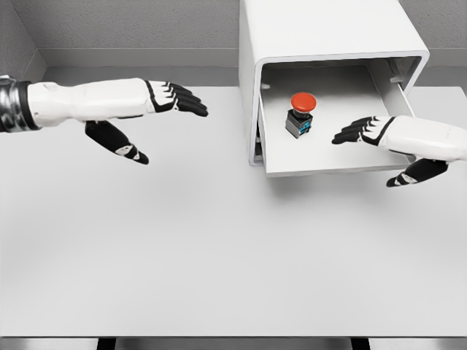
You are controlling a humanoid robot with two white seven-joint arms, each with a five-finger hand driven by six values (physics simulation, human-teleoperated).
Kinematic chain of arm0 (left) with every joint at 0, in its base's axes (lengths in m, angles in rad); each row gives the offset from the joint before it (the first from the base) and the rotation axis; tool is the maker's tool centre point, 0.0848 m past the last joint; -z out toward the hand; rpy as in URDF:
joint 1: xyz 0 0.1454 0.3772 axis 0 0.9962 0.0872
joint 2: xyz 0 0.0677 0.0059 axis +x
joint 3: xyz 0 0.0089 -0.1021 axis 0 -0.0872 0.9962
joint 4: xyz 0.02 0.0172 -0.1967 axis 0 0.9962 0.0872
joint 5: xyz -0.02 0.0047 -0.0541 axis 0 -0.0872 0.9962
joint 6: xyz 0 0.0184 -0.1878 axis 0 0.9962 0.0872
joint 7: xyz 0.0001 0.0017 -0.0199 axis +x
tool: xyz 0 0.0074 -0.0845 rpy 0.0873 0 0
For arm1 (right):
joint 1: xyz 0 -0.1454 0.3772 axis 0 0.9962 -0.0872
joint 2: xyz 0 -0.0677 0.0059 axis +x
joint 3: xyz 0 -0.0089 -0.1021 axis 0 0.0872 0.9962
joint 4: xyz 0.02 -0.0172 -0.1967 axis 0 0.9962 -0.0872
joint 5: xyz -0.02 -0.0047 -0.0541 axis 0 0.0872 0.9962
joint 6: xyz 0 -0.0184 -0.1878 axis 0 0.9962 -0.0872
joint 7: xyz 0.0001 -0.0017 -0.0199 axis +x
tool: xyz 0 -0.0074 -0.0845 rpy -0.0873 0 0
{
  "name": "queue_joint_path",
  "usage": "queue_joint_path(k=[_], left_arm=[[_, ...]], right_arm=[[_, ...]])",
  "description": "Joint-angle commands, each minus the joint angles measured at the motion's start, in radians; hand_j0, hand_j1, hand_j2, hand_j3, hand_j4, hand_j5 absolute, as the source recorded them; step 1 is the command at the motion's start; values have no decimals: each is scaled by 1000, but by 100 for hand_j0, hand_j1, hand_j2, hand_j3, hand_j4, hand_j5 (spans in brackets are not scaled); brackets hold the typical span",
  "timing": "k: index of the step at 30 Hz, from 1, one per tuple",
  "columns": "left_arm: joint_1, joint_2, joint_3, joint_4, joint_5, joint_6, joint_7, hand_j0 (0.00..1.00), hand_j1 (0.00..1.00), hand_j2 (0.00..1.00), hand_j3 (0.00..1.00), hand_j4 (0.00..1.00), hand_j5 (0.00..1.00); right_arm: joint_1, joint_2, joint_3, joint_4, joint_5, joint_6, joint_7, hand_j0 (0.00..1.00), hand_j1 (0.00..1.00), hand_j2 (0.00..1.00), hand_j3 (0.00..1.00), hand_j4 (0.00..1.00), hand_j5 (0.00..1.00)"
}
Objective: Slide open multi-storey tabletop storage cabinets and put open load switch and slide close multi-storey tabletop storage cabinets
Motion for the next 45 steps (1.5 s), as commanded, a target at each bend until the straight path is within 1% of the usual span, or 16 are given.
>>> queue_joint_path(k=[1,6,8,10,13,16,20,26,28,29,33,36,38,40,43,45], left_arm=[[0,6,2,5,8,3,0,100,100,100,100,100,100],[18,9,5,8,8,3,0,100,100,100,100,100,100],[25,11,5,12,8,3,0,100,100,100,100,100,100],[28,49,6,12,8,3,0,100,100,100,100,100,100],[37,49,5,65,9,3,0,100,100,100,100,100,100],[49,50,6,65,9,3,0,100,100,100,100,100,100],[49,70,6,66,9,3,0,100,100,100,100,100,100],[49,78,8,66,9,3,0,100,100,100,100,100,100],[51,80,8,66,9,3,0,100,100,100,100,100,100],[51,80,8,66,9,3,0,100,100,100,100,100,100],[52,80,8,66,9,3,0,100,100,100,100,100,100],[52,80,8,66,9,3,0,100,100,100,100,100,100],[52,80,8,68,9,3,0,100,100,100,100,100,100],[52,80,8,68,9,3,0,100,100,100,100,100,100],[52,80,8,75,11,3,0,100,100,100,100,100,100],[52,80,8,78,11,3,0,100,100,100,100,100,100]], right_arm=[[0,5,-2,8,-1,2,1,100,100,100,100,100,100],[-9,6,-2,41,13,2,1,100,100,100,100,100,100],[-21,25,-2,54,22,2,1,100,100,100,100,100,100],[-23,34,-2,58,27,2,1,100,100,100,100,100,100],[-23,46,-2,58,30,2,1,100,100,100,100,100,100],[-34,62,-2,63,30,2,16,100,100,100,100,100,100],[-43,105,-2,106,50,2,21,100,100,100,100,100,100],[-78,164,0,216,73,2,24,100,100,100,100,100,100],[-84,169,0,232,85,2,24,100,100,100,100,100,100],[-87,190,0,259,93,2,23,100,100,100,100,100,100],[-114,223,1,301,97,2,24,100,100,100,100,100,100],[-114,223,0,289,103,2,23,100,100,100,100,100,100],[-115,210,0,243,103,2,21,100,100,100,100,100,100],[-115,177,-4,164,103,2,19,100,100,100,100,100,100],[-109,88,-34,20,99,2,6,100,100,100,100,100,100],[-103,39,-34,-29,93,2,-22,100,100,100,100,100,100]])
